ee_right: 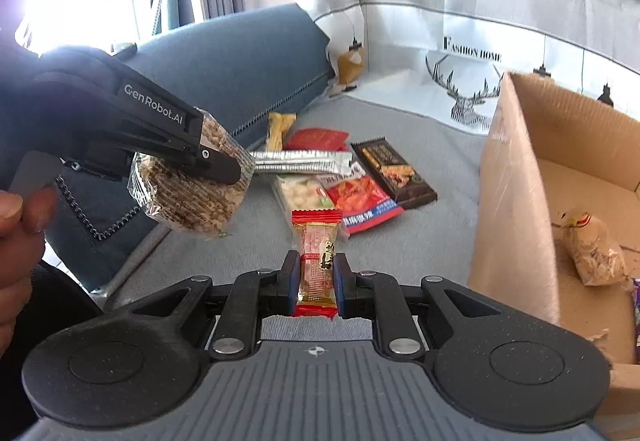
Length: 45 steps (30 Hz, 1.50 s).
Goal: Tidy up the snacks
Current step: 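Grasp the green-labelled peanut cake with the left gripper, then carry the red candy and peanut cake over the box with both grippers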
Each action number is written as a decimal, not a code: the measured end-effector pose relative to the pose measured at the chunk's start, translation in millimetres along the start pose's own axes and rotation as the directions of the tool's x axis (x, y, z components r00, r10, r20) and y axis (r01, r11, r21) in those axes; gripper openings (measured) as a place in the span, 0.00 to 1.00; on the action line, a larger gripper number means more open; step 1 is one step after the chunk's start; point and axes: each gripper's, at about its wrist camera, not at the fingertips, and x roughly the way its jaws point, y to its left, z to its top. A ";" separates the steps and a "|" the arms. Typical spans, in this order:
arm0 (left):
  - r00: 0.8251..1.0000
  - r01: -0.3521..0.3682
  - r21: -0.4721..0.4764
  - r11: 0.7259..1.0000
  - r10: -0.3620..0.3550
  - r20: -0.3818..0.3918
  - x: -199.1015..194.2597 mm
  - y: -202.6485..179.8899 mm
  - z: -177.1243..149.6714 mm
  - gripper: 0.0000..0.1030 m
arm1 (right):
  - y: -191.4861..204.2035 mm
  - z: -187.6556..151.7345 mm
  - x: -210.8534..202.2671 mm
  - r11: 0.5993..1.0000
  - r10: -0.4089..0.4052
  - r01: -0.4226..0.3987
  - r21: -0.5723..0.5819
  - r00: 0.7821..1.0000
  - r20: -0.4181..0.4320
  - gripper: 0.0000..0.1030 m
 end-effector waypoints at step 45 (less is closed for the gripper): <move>0.971 0.200 0.102 0.974 -0.211 0.111 -6.8 -88.9 10.3 0.27 | -198.7 -5.3 -137.8 0.913 -0.302 0.168 0.373 0.891 0.339 0.17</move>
